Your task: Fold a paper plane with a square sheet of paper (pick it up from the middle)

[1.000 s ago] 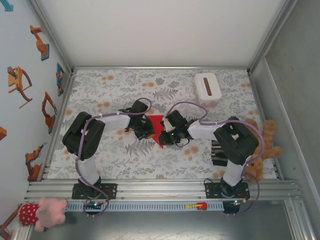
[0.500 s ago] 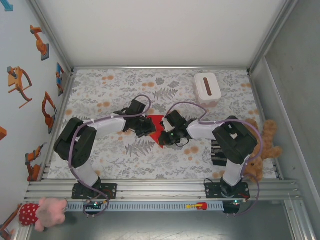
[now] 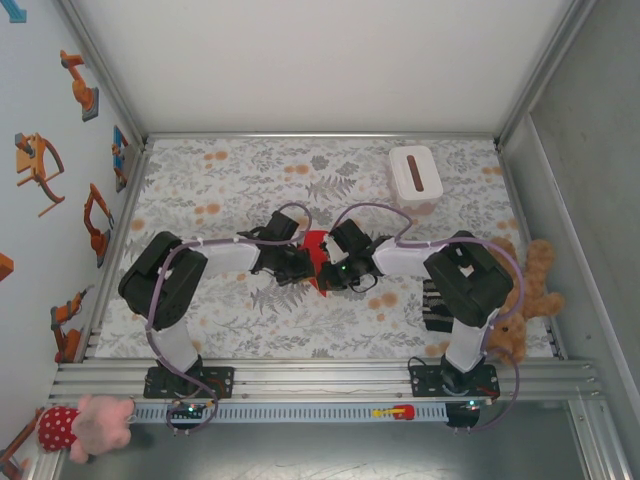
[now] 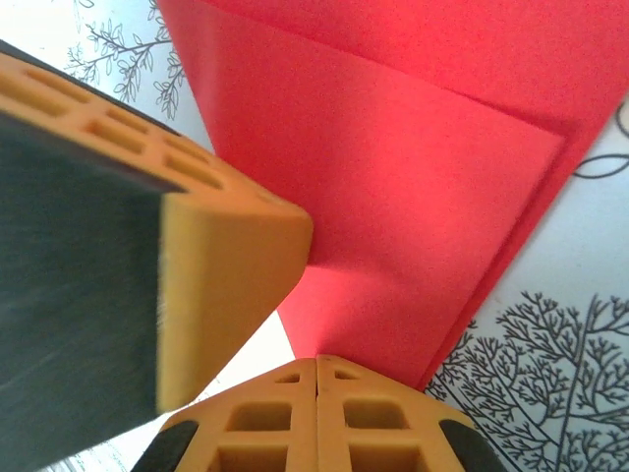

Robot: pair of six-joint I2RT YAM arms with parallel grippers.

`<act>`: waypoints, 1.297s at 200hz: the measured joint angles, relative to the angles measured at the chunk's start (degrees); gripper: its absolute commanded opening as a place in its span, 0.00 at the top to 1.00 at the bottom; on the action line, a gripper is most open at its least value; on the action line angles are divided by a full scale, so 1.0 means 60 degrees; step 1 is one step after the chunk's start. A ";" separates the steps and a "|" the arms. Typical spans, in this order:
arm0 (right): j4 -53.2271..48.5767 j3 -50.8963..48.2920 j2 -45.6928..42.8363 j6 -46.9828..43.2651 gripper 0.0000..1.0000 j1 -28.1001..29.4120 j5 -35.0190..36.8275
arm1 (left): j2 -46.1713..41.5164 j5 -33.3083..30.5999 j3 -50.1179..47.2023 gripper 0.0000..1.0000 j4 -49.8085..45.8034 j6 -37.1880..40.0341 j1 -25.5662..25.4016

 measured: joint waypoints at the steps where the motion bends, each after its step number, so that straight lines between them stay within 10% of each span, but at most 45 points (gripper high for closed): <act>1: -0.0004 0.0004 0.0000 0.0000 1.00 0.0000 0.0000 | 0.0000 0.0000 0.0000 0.94 0.0000 0.0011 0.0000; 166: -0.0321 0.0382 0.0178 -0.0160 1.00 0.0011 0.0477 | 0.0925 0.1876 0.0911 0.91 -0.1264 0.1894 0.2412; 259: -0.0841 0.0532 0.0062 -0.0623 1.00 0.0044 0.0637 | 0.0641 0.0306 0.1534 0.86 -0.1876 0.2280 0.3399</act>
